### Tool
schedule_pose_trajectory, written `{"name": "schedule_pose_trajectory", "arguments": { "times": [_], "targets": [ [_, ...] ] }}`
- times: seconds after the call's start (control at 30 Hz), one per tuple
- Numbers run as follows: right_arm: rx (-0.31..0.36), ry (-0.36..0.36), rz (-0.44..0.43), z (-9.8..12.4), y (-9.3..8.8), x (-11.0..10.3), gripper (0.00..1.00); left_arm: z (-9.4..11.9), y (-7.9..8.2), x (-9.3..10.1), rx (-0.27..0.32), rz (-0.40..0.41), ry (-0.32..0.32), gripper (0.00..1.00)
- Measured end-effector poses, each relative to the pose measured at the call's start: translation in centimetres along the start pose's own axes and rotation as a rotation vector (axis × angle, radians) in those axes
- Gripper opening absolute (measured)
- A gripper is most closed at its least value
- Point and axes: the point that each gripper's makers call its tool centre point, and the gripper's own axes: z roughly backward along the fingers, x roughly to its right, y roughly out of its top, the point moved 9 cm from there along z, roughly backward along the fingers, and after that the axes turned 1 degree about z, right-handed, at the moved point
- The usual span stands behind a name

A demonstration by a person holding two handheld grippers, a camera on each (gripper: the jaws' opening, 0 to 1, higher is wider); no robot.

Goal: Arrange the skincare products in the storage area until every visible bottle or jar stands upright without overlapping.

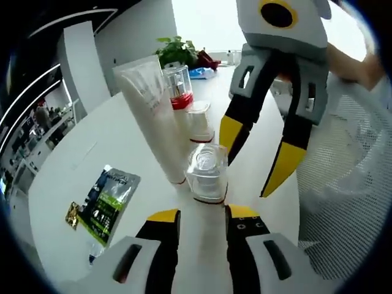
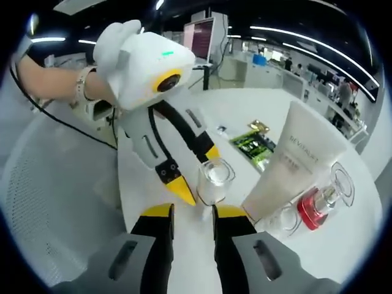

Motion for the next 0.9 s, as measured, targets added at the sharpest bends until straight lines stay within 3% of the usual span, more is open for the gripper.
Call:
{"name": "schedule_pose_trajectory", "arguments": {
  "times": [0.2, 0.5, 0.73, 0.9],
  "targets": [
    [-0.032, -0.040, 0.007, -0.2, -0.4, 0.3, 0.24, 0.3, -0.3, -0.8, -0.004, 0.056, 0.060, 0.19],
    [-0.002, -0.123, 0.015, -0.8, -0.1, 1.1, 0.25, -0.4, -0.6, -0.9, -0.032, 0.097, 0.077, 0.12],
    [0.002, -0.102, 0.001, -0.9, -0.2, 1.0, 0.23, -0.3, -1.3, -1.1, -0.070, 0.141, 0.079, 0.07],
    [0.009, -0.080, -0.012, -1.0, -0.1, 0.8, 0.23, 0.1, -1.4, 0.0, -0.097, 0.123, 0.029, 0.10]
  ]
}}
